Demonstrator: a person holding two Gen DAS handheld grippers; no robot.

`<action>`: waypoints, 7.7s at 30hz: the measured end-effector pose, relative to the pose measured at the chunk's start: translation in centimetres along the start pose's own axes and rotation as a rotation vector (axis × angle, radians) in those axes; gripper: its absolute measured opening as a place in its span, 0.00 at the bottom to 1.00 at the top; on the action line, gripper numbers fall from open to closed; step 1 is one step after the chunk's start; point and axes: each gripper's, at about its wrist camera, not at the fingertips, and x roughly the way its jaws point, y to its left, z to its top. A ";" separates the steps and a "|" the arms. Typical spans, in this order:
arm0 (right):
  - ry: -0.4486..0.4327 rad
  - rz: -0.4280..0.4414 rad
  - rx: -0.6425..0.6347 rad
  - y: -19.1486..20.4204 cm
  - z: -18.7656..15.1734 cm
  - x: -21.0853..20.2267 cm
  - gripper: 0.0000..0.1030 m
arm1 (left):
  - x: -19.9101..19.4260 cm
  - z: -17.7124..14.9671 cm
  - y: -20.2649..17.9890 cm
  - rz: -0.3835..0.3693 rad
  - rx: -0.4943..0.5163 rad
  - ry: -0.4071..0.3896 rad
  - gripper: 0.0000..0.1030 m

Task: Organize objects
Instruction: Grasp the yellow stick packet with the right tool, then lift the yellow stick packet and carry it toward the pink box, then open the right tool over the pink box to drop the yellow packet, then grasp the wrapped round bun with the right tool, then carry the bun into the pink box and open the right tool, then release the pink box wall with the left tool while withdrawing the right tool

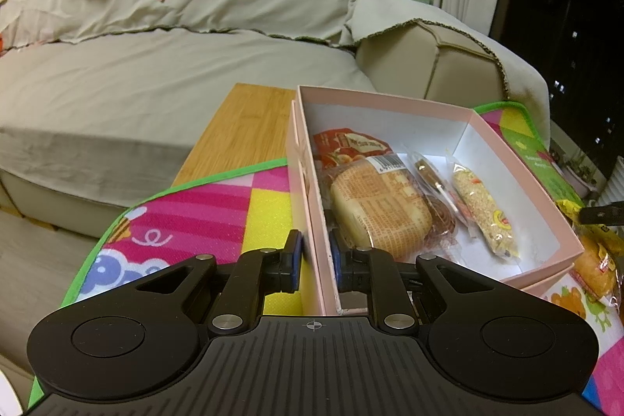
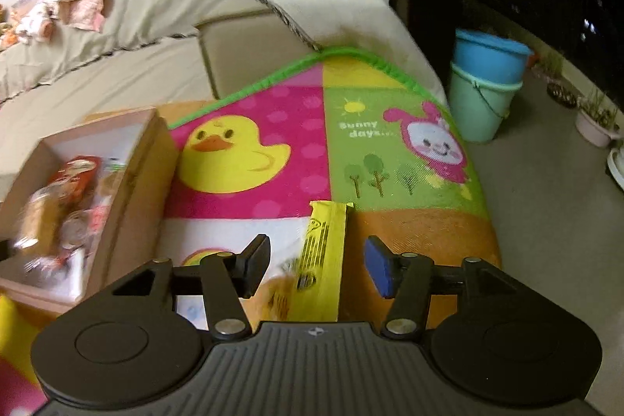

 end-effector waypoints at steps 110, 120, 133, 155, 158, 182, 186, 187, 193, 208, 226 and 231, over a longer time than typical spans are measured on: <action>-0.024 0.044 -0.050 2.9 -4.8 0.2 0.85 | -0.3 -0.4 0.1 -0.004 -0.015 -0.002 0.18; 0.033 0.059 -0.096 3.7 -6.6 -3.8 0.55 | -0.3 -0.6 0.4 -0.017 -0.015 -0.008 0.19; -0.048 0.171 -0.166 7.2 -9.3 -14.4 0.55 | -0.3 -0.5 0.5 -0.020 -0.014 -0.004 0.19; -0.229 0.301 -0.187 15.8 5.6 -9.7 0.55 | -0.2 -0.6 0.8 -0.044 -0.020 -0.011 0.21; -0.193 0.307 -0.145 15.7 6.9 -7.3 0.55 | -0.2 -0.7 0.8 -0.043 -0.018 -0.011 0.21; -0.097 0.246 -0.362 12.5 -3.2 -7.3 0.81 | 0.0 -0.6 0.7 -0.042 -0.011 -0.013 0.20; -0.089 0.259 -0.332 12.4 -5.4 -7.7 0.81 | 0.2 -0.6 0.5 -0.042 0.017 -0.016 0.20; -0.092 0.257 -0.319 12.4 -5.9 -7.7 0.81 | 0.5 -0.5 0.5 -0.041 0.026 -0.016 0.20; -0.111 0.192 -0.263 12.0 -7.2 -6.6 0.81 | 1.7 -0.3 0.4 -0.022 0.045 -0.005 0.18; -0.187 0.106 -0.154 11.0 -8.3 -6.8 0.81 | -1.2 -0.3 -0.1 0.083 0.143 -0.108 0.41; -0.094 0.068 -0.137 10.6 -15.5 -5.8 1.00 | -8.5 -11.9 -5.2 0.050 0.133 -0.104 0.38; -0.114 0.070 -0.142 10.4 -16.0 -5.8 1.00 | -7.7 -12.7 -6.0 0.045 0.149 -0.104 0.38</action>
